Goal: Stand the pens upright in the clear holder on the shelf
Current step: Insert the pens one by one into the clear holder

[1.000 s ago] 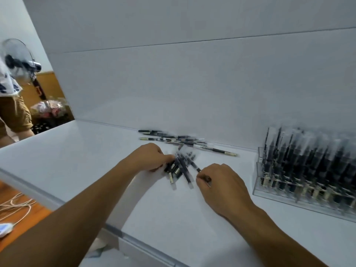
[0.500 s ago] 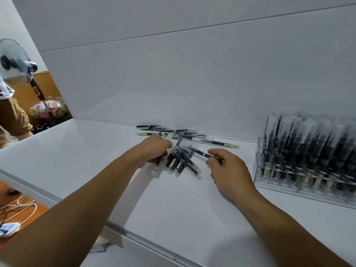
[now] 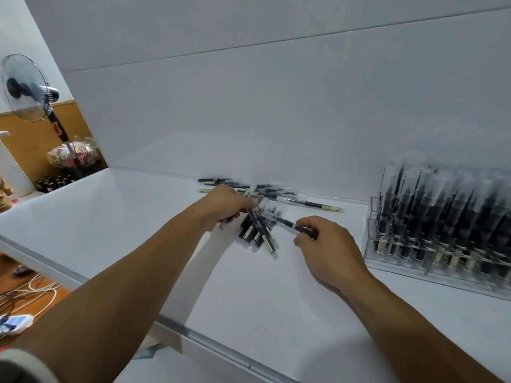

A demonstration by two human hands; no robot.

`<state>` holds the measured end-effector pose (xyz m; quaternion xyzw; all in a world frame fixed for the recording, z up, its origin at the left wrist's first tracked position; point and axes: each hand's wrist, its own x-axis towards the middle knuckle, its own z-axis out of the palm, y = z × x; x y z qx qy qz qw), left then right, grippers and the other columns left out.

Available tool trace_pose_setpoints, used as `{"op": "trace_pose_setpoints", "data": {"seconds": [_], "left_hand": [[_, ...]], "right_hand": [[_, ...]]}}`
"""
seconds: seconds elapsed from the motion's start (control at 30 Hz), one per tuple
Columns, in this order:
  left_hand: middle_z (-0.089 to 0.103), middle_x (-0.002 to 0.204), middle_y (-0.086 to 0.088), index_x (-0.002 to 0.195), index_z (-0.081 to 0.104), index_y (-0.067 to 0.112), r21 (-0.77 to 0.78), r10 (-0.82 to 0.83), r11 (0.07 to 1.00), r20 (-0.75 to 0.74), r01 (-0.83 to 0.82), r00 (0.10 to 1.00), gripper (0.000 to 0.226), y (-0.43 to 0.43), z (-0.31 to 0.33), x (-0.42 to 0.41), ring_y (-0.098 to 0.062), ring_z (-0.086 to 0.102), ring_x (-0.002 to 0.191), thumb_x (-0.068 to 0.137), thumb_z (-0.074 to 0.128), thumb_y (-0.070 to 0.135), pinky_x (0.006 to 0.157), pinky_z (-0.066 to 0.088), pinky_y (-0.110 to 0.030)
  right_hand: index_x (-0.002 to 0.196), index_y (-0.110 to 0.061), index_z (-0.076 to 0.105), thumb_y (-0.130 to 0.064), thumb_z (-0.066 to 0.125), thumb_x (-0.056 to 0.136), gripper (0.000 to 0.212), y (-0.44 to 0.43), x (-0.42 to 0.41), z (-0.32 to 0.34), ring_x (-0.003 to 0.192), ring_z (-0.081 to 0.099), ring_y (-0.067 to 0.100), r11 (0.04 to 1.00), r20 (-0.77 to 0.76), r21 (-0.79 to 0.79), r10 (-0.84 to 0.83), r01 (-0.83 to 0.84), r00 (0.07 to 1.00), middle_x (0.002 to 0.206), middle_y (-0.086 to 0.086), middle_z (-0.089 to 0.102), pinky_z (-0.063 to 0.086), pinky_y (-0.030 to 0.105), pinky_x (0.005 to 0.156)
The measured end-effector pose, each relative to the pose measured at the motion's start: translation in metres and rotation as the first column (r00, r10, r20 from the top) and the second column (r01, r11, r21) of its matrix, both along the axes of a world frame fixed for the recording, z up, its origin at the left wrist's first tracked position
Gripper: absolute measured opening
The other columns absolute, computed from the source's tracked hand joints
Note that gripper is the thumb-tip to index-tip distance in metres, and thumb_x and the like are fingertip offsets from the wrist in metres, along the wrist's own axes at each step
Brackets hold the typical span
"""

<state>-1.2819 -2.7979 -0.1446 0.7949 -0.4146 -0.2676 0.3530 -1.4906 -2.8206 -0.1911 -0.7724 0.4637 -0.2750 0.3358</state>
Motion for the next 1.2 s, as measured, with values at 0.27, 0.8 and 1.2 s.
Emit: {"op": "trace_pose_setpoints", "data": {"seconds": [0.27,0.8,1.2], "left_hand": [[0.045,0.067,0.006,0.103,0.071,0.020,-0.389,-0.111,0.921,-0.308,-0.018,0.945,0.016,0.019,0.009,-0.019,-0.009,0.034,0.057,0.091,0.064,0.028,0.053,0.031,-0.017],[0.044,0.075,-0.002,0.099,0.070,0.022,-0.644,-0.456,0.742,-0.279,0.188,0.845,0.030,0.023,0.014,-0.152,-0.013,0.038,0.068,0.087,0.054,0.044,0.066,0.037,-0.025],[0.054,0.064,0.005,0.103,0.053,0.014,-0.695,-0.672,0.644,-0.314,0.320,0.671,0.035,0.002,0.000,-0.276,-0.008,0.046,0.052,0.089,0.044,0.044,0.052,0.042,-0.018]], "right_hand": [[0.097,-0.033,0.054,-0.023,0.044,0.100,0.014,0.005,-0.001,0.010,0.064,0.063,0.006,0.987,0.253,0.154,0.000,-0.041,0.968,0.075,-0.010,0.071,0.055,0.042,0.072],[0.105,-0.019,0.054,-0.021,0.045,0.102,0.010,0.044,-0.145,0.046,0.073,0.065,0.012,0.996,0.382,0.092,-0.032,-0.003,0.923,0.085,-0.003,0.073,0.050,0.027,0.071],[0.094,-0.011,0.063,-0.011,0.057,0.095,0.005,0.042,-0.246,0.028,0.075,0.067,0.017,0.953,0.450,0.021,-0.278,0.301,0.849,0.082,0.005,0.073,0.048,0.018,0.064]]}}
